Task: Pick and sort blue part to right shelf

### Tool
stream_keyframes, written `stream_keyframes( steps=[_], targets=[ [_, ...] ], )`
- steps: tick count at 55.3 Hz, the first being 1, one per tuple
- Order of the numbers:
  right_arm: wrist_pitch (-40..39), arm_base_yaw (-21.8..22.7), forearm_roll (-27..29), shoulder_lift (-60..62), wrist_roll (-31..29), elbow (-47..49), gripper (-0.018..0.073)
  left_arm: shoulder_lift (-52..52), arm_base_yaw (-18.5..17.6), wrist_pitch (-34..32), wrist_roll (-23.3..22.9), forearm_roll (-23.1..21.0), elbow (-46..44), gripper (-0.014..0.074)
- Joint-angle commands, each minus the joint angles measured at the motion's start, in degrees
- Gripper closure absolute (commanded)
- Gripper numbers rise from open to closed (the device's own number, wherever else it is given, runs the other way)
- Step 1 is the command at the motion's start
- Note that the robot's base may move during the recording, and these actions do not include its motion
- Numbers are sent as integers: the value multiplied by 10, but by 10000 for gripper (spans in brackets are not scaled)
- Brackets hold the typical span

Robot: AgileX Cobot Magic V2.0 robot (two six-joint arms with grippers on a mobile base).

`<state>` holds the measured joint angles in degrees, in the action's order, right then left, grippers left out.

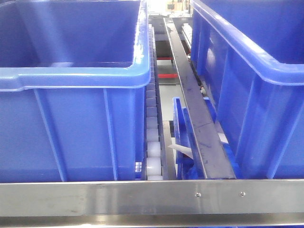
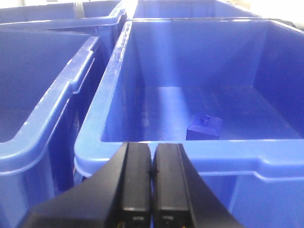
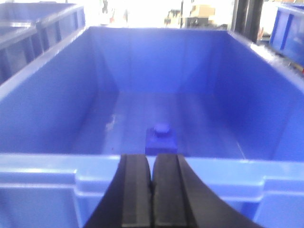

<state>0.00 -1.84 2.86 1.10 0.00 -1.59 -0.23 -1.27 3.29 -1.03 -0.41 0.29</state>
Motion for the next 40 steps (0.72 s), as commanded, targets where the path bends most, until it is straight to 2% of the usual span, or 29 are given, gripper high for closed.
stream_keyframes(
  steps=[1,40],
  targets=[
    [-57,0,-7,6,0,3,501,-14,1,-53,0,-5,17,472],
    [-55,0,-7,6,0,4,501,-14,1,-53,0,-5,17,472]
  ],
)
